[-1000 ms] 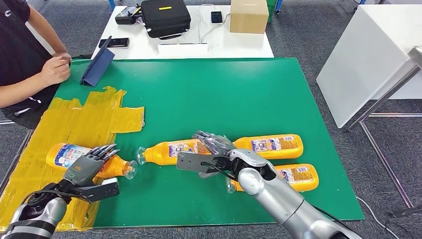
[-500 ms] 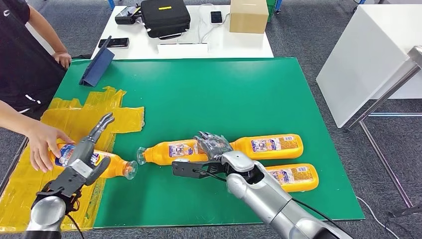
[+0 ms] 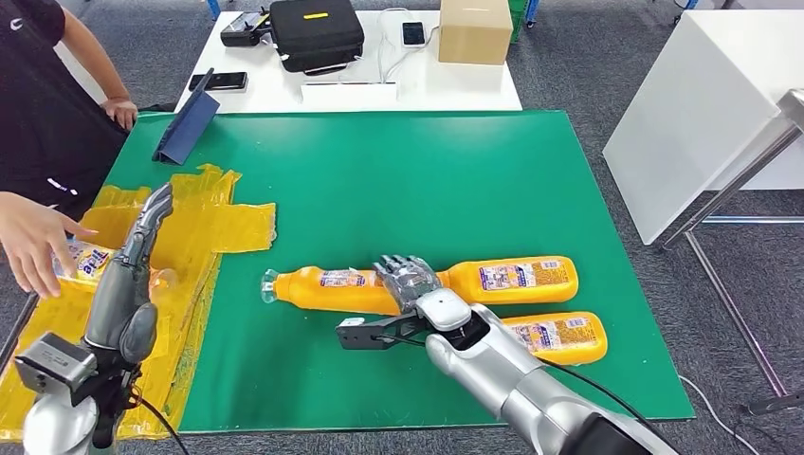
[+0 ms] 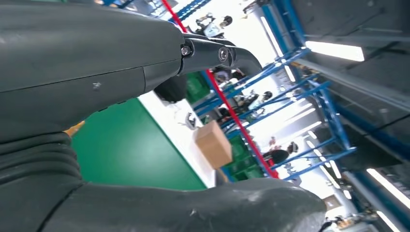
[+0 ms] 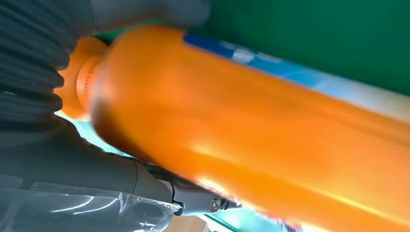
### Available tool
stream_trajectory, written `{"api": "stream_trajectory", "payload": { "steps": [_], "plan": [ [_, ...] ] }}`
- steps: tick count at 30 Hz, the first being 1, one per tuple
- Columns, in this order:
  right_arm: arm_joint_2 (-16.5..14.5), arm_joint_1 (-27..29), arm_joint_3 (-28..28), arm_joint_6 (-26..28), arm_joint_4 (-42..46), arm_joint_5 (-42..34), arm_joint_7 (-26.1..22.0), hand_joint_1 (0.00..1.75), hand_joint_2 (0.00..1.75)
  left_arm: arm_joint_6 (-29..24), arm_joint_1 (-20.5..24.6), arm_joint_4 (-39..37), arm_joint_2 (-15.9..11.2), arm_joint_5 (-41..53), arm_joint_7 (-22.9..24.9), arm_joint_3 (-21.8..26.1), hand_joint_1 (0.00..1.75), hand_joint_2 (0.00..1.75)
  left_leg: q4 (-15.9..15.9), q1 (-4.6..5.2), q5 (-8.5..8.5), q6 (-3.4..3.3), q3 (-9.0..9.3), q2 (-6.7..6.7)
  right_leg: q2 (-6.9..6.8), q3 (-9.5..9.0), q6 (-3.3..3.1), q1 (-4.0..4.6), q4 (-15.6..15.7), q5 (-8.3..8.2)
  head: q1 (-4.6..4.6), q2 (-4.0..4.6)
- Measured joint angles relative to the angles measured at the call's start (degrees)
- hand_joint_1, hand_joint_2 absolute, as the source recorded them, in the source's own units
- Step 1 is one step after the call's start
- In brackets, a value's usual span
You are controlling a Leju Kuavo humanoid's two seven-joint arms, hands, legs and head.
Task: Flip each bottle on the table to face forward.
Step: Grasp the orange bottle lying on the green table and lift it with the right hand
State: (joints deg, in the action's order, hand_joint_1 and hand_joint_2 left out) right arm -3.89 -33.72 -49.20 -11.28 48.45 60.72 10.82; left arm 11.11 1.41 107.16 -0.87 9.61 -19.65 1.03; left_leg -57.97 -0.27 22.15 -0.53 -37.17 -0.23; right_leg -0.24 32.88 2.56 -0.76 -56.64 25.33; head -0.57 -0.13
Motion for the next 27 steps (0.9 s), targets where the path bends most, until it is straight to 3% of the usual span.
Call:
{"api": "stream_trajectory", "payload": {
  "steps": [6, 12, 21, 25, 27],
  "plan": [
    [-1.48, -1.94, -0.85, 1.1, -5.22, 0.16, -0.35, 1.75, 1.75, -0.07, -0.12, 3.67, 0.6, 0.05, 0.25, -1.13, 0.0, 0.0, 0.0, 0.01, 0.02, 0.01, 0.18, 0.05, 0.02, -0.09, 0.0, -0.01, 0.02, 0.0, -0.02, 0.0],
    [-1.93, -1.26, 0.82, 6.19, -5.9, -2.87, 0.92, 1.75, 1.75, -1.95, -1.58, 5.62, 1.44, 0.5, 2.36, -1.76, 0.0, 0.0, 0.0, 0.0, 0.0, 0.01, 0.24, 0.04, 0.02, -0.15, -0.11, 0.0, 0.02, -0.07, -0.02, 0.0],
    [-1.17, 5.29, 9.36, 9.56, 7.38, -11.95, 0.72, 1.75, 1.75, -3.75, -5.28, 7.16, 3.09, -1.71, 7.57, -1.52, 0.0, 0.0, 0.0, 0.02, -0.01, 0.0, -0.01, 0.02, 0.01, 0.04, -0.13, -0.02, 0.01, -0.09, -0.01, 0.0],
    [-0.63, 7.98, 12.21, 10.45, 15.15, -15.63, 0.64, 1.75, 1.75, -4.3, -6.85, 7.29, 3.9, -5.78, 11.1, -0.89, 0.0, 1.75, 0.0, 0.02, 0.0, 0.01, -0.06, 0.04, 0.02, 0.12, -0.13, -0.01, 0.01, -0.09, -0.02, 0.0],
    [-0.39, 9.19, 13.33, 11.31, 18.64, -17.34, 0.48, 1.75, 1.75, -4.45, -7.52, 7.3, 4.33, -9.5, 13.48, -0.59, 0.0, 1.75, 0.0, 0.01, 0.0, 0.01, -0.07, 0.04, 0.01, 0.12, -0.13, -0.01, 0.01, -0.08, -0.01, 0.0]
  ]
}}
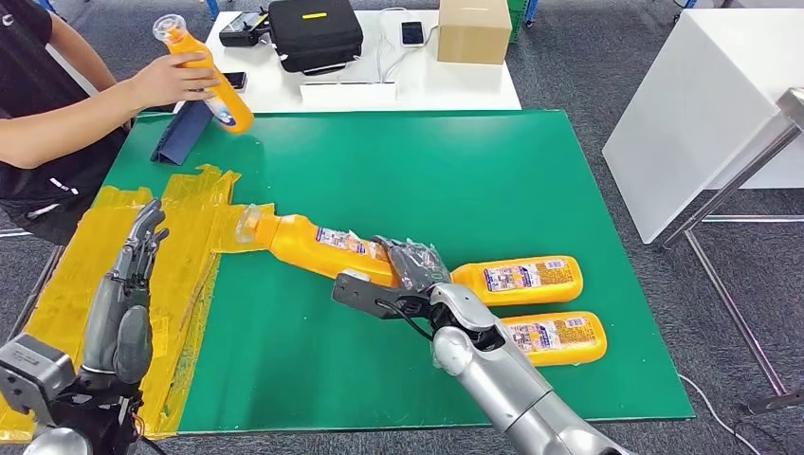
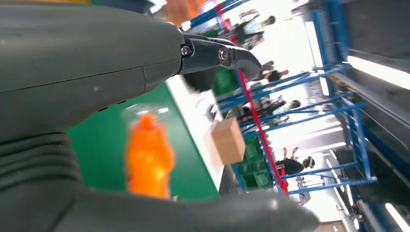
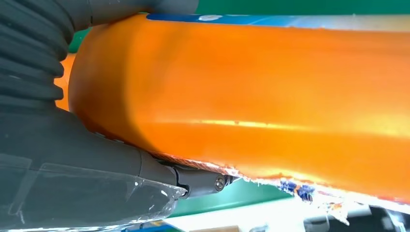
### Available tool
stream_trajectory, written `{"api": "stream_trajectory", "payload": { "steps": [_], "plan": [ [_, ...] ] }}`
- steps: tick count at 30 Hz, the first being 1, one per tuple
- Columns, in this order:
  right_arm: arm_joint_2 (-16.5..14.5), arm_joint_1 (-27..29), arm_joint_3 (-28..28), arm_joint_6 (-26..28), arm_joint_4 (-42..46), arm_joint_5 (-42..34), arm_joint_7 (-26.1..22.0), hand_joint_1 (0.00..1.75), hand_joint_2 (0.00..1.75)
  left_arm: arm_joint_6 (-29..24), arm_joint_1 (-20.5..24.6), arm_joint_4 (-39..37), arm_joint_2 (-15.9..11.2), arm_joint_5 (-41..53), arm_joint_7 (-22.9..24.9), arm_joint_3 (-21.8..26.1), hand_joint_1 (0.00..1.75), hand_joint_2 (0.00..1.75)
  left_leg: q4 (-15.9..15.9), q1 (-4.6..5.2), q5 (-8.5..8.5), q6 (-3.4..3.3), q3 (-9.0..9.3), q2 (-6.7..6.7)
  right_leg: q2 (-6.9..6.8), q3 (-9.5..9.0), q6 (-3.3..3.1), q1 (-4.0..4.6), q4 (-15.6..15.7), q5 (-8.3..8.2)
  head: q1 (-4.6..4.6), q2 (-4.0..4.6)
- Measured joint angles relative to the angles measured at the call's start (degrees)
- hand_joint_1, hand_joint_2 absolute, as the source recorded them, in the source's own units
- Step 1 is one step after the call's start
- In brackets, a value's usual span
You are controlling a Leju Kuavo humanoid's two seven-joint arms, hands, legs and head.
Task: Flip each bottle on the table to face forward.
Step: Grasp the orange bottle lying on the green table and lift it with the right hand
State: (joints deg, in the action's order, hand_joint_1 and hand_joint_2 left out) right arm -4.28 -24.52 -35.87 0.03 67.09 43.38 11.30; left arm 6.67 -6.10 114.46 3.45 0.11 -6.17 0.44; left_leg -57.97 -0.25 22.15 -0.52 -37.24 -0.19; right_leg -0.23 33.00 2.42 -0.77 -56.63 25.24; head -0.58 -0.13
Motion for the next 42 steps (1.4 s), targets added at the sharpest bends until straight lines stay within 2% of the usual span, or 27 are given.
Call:
{"api": "stream_trajectory", "payload": {
  "steps": [3, 7, 11, 20, 25, 35, 42],
  "plan": [
    [-0.13, 2.86, 1.92, 2.35, 7.0, -3.12, -0.52, 1.75, 1.75, -0.05, -1.36, -0.17, 0.48, -10.13, 4.24, 0.66, 0.0, 1.75, 0.0, 0.0, 0.01, 0.0, -0.02, 0.0, 0.01, 0.02, 0.0, 0.0, 0.0, 0.0, -0.01, 0.0],
    [-0.26, 6.14, 3.1, 4.7, 16.11, -6.34, -1.28, 1.75, 1.75, 0.04, -2.79, -1.25, 0.61, -22.49, 7.45, 1.37, 0.0, 1.75, 0.0, 0.0, 0.02, 0.01, -0.07, 0.0, 0.0, 0.09, -0.01, 0.0, 0.0, 0.02, -0.02, 0.0],
    [0.64, 6.74, 3.03, 6.5, 20.61, -9.84, -3.08, 1.75, 1.75, 0.5, -3.42, -2.46, 0.61, -29.04, 9.69, 1.4, 0.0, 1.75, 0.0, 0.0, 0.02, 0.0, -0.09, 0.01, 0.0, 0.12, -0.01, 0.0, 0.0, 0.01, 0.0, 0.0],
    [2.04, 6.95, 2.84, 6.98, 23.43, -11.12, -3.93, 1.75, 1.75, 0.65, -3.64, -3.59, 0.61, -30.73, 10.36, 1.38, 0.0, 1.75, 0.0, 0.01, 0.0, -0.02, -0.09, 0.0, 0.0, 0.09, 0.01, -0.01, 0.01, -0.02, -0.01, 0.0],
    [2.81, 6.81, 0.59, 6.38, 23.94, -13.93, -4.95, 1.75, 1.75, 1.83, -3.64, -4.33, 0.48, -35.66, 11.78, 0.03, 0.0, 1.75, 0.0, 0.0, 0.0, -0.01, -0.1, 0.0, 0.01, 0.1, 0.01, 0.0, 0.01, -0.01, -0.01, 0.0],
    [4.2, 3.39, -8.25, -2.6, 22.96, -21.77, -4.07, 1.75, 1.75, 7.68, -2.42, -4.79, -0.86, -33.63, 9.65, -7.83, 0.0, 1.75, 0.0, 0.0, 0.0, -0.01, -0.12, -0.01, 0.0, 0.1, 0.0, 0.0, 0.01, -0.01, 0.0, 0.0],
    [5.02, 0.13, -13.66, -5.67, 21.78, -24.7, -3.99, 1.75, 1.75, 9.48, -1.82, -4.01, -1.86, -32.32, 8.1, -10.39, 0.0, 1.75, 0.0, 0.0, -0.01, -0.02, -0.12, 0.0, 0.01, 0.1, 0.01, 0.0, 0.01, -0.01, -0.01, 0.0]
  ]
}}
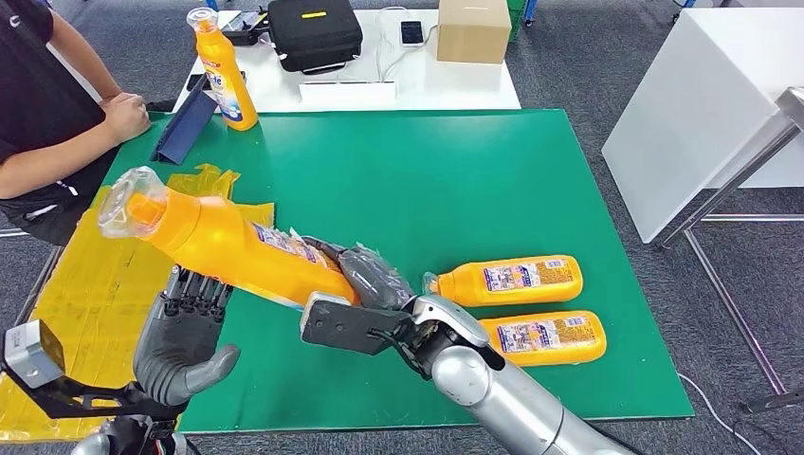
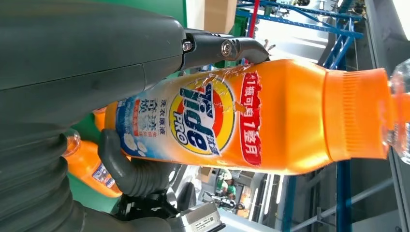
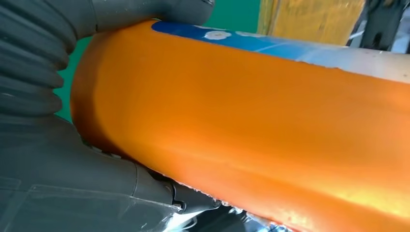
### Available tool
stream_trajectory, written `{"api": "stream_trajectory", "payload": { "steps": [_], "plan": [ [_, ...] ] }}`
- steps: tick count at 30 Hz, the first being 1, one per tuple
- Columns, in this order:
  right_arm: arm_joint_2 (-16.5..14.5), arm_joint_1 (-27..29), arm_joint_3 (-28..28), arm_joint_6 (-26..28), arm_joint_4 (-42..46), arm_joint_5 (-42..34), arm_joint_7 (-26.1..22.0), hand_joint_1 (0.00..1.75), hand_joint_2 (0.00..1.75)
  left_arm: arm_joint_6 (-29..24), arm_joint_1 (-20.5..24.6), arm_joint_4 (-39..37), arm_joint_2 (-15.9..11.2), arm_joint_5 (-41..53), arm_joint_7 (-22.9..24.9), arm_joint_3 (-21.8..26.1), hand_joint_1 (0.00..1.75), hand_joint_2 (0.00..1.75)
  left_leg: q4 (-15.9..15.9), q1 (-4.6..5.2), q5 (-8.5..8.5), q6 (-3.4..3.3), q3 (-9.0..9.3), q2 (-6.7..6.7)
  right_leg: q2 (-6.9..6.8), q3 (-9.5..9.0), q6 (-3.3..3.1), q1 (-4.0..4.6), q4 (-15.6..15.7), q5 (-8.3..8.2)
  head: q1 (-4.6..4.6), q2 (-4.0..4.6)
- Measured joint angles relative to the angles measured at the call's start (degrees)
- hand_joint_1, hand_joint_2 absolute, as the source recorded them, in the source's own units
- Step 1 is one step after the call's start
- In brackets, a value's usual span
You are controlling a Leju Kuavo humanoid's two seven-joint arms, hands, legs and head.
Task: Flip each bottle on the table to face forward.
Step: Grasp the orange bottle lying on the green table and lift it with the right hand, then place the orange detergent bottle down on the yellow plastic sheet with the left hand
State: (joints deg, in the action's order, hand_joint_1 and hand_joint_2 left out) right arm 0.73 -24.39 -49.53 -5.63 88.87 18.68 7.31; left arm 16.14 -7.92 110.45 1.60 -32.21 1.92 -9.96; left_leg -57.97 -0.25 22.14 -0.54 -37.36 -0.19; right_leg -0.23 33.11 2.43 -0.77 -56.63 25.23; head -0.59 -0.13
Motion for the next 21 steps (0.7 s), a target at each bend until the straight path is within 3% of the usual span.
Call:
{"api": "stream_trajectory", "payload": {
  "steps": [7, 21],
  "plan": [
    [0.37, -2.17, -4.92, -2.78, -0.24, -2.98, 0.06, 1.75, 1.75, 0.66, 0.29, 0.13, -0.75, 0.24, -0.41, -1.01, 0.0, 1.75, 0.0, -0.02, 0.01, 0.01, -0.01, 0.0, 0.0, 0.02, -0.01, 0.02, 0.0, 0.01, -0.01, 0.0],
    [0.67, -4.27, -8.56, -3.41, -0.59, -3.88, 0.03, 1.75, 1.75, 0.5, 0.31, 0.13, -1.47, 0.07, -0.13, -1.43, 0.0, 1.75, 0.0, -0.01, 0.0, 0.0, -0.01, 0.0, 0.0, 0.03, -0.01, 0.0, 0.0, 0.0, -0.01, 0.0]
  ]
}}
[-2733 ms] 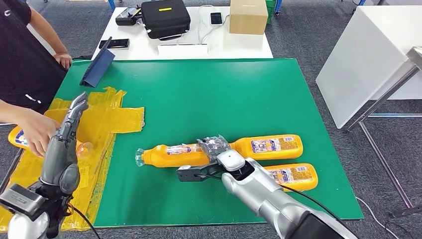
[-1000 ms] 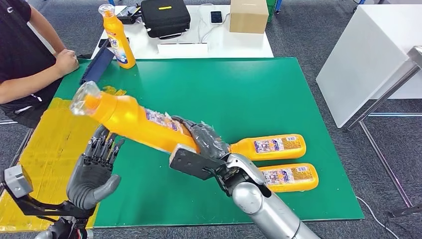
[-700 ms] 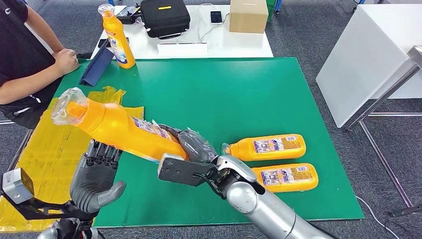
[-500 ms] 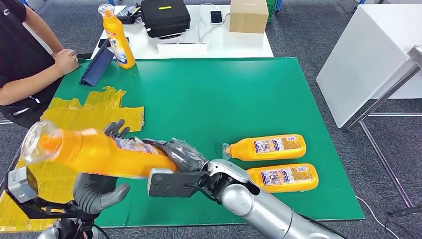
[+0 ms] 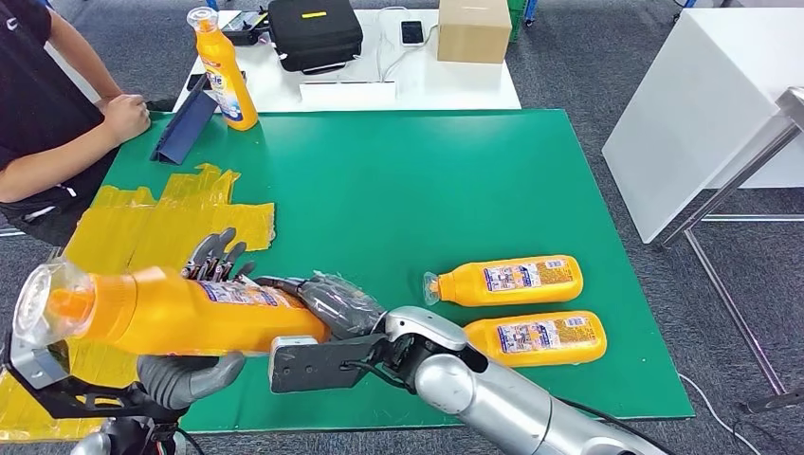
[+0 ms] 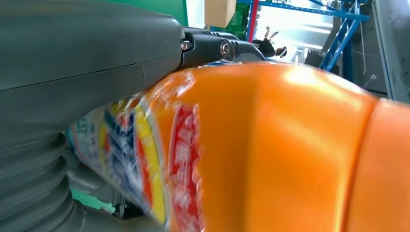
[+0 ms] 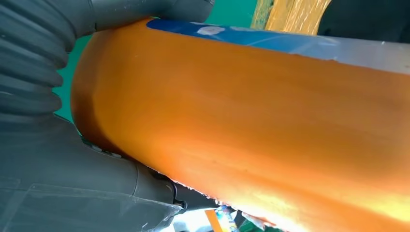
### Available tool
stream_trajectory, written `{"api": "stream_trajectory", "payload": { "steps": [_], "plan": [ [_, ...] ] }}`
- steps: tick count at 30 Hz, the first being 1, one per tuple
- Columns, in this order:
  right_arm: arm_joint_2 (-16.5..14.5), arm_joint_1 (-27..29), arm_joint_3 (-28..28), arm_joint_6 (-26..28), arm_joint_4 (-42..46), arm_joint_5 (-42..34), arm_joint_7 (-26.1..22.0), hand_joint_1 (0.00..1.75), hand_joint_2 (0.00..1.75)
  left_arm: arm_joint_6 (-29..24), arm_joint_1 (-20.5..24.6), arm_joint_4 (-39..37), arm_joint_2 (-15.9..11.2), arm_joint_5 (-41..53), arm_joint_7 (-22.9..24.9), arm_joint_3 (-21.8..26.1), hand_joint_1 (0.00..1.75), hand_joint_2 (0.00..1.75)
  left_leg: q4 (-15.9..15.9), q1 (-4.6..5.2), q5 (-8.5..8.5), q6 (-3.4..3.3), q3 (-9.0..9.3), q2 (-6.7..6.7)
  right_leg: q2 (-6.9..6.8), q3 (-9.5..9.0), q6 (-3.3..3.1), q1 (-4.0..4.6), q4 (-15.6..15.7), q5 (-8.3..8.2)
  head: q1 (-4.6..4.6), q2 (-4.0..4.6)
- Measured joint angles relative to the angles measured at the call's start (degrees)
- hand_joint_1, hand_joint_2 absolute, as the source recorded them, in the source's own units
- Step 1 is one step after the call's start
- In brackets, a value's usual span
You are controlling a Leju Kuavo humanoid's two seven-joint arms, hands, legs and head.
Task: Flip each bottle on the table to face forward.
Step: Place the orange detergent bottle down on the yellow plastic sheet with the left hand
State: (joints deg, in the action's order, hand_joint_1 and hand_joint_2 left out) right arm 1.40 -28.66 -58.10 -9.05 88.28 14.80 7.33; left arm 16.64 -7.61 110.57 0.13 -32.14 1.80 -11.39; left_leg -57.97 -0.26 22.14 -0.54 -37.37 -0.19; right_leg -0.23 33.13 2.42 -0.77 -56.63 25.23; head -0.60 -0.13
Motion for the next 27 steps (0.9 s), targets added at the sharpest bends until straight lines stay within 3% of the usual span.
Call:
{"api": "stream_trajectory", "payload": {
  "steps": [4, 8, 27],
  "plan": [
    [0.0, -0.81, -1.09, -0.15, 0.0, -0.2, 0.03, 1.75, 1.75, -0.99, 0.09, -0.02, -0.16, 0.0, 0.31, -0.09, 0.0, 1.75, 0.0, 0.0, 0.0, 0.0, 0.0, 0.01, 0.0, 0.01, 0.0, 0.0, 0.0, 0.0, 0.01, 0.0],
    [0.0, -1.74, -2.3, -0.29, 0.0, -0.79, 0.39, 1.75, 1.75, -1.45, 0.33, -0.15, -0.27, -0.42, 0.4, -0.08, 1.75, 1.75, 0.0, -0.01, 0.0, 0.0, 0.0, 0.01, 0.0, 0.02, 0.0, 0.01, 0.0, 0.0, 0.0, 0.0],
    [0.9, -1.04, -2.29, 0.78, 0.0, -0.41, 0.41, 1.75, 1.75, -0.93, 0.37, -0.15, -0.3, 1.02, -1.84, 0.18, 1.75, 1.75, 0.0, -0.01, 0.0, 0.0, 0.0, 0.01, 0.0, 0.02, 0.0, 0.0, 0.0, 0.0, 0.0, 0.0]
  ]
}}
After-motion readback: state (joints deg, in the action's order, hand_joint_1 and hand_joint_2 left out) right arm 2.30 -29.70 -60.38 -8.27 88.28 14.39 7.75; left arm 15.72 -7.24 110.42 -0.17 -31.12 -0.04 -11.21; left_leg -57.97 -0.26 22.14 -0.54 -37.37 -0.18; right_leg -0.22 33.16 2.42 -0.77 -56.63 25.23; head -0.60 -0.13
